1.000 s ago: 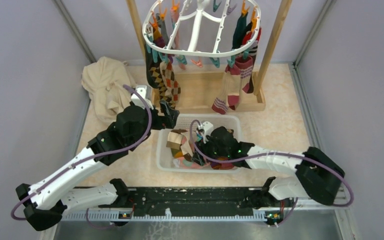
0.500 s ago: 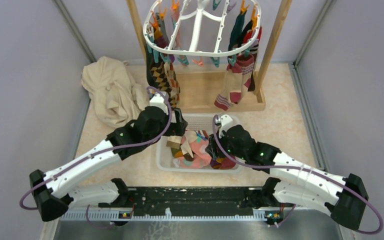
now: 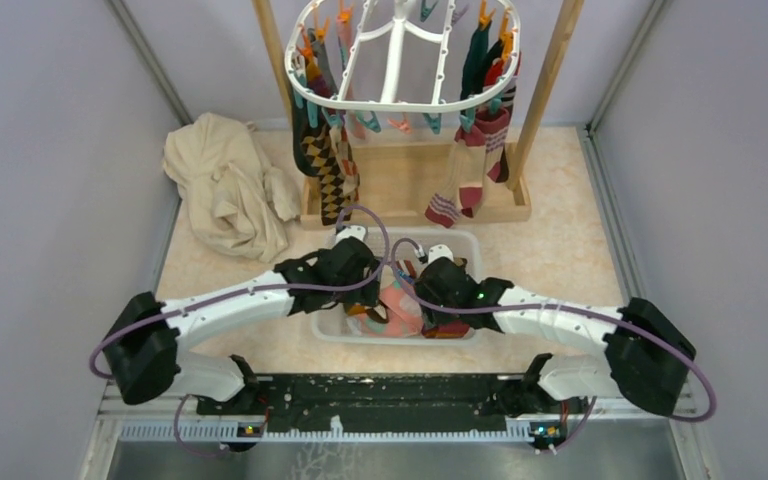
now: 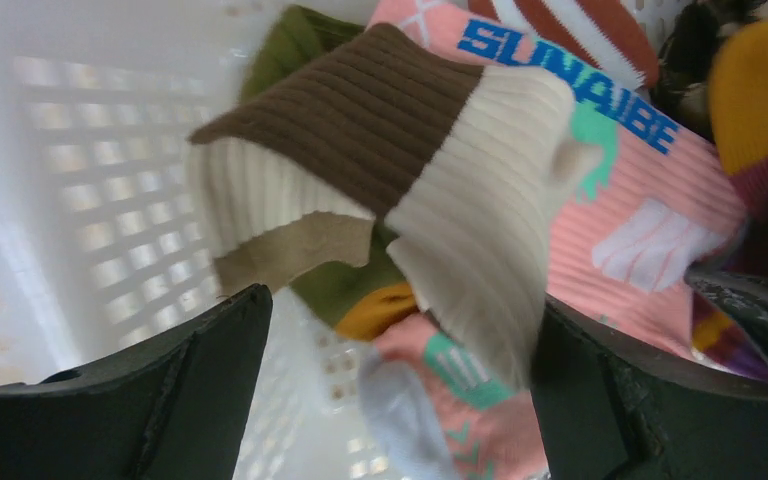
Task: Remove the socks clipped to the hanger
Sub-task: Place the sock in the bin.
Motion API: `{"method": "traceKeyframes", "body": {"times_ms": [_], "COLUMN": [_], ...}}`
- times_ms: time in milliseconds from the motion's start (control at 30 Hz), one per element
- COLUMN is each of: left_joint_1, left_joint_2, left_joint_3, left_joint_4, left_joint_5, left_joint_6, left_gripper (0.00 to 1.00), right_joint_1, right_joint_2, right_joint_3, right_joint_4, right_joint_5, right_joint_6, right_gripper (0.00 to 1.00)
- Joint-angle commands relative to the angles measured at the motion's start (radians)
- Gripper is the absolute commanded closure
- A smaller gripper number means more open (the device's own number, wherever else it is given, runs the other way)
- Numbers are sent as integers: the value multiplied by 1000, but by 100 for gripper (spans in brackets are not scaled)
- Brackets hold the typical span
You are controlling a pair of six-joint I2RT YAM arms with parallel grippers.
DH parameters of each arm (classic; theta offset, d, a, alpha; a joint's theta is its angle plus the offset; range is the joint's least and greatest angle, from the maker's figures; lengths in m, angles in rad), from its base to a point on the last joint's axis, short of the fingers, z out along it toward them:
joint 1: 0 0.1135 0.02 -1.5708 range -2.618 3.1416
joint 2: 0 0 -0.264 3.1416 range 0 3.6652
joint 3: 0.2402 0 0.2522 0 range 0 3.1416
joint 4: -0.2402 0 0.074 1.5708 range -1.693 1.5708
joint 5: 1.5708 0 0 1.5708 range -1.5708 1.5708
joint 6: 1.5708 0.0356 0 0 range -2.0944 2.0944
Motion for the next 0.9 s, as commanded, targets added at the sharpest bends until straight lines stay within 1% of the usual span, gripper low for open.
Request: {"method": "traceKeyframes", "body": {"times_ms": [0, 100, 200, 267, 367, 533, 633, 733, 867], "left_joint_1": [-6, -8, -9, -18, -36, -73, -100, -115, -116], "left_joint_2": [109, 146, 122, 83, 26, -27, -15, -5, -1], "left_joint_3": [-24, -51, -59, -41, 20, 139, 208, 249, 212], "left_joint_4": [23, 55, 61, 36, -48, -144, -204, -231, -180], "left_joint_5": [6, -17, -30, -37, -46, -35, -41, -47, -98], "left_joint_6": [-49, -63, -74, -70, -56, -31, -33, -34, -21], "left_gripper": [4, 6, 7, 7, 7, 5, 4, 3, 1], "right_joint_1": [8, 8, 8, 8, 8, 8, 8, 8, 8], "right_joint_2": [119, 195, 214, 164, 66, -44, -65, -56, 0], "right_joint_3": [-11, -4, 24, 37, 67, 153, 195, 228, 233], "right_joint_4": [87, 144, 129, 97, 25, -89, -125, -123, -68], "right_joint_5": [55, 48, 33, 34, 58, 69, 66, 48, 37], "right_joint_6": [60, 62, 52, 45, 26, -25, -37, -48, -61], "right_gripper": [46, 46, 46, 46, 44, 38, 35, 34, 33]}}
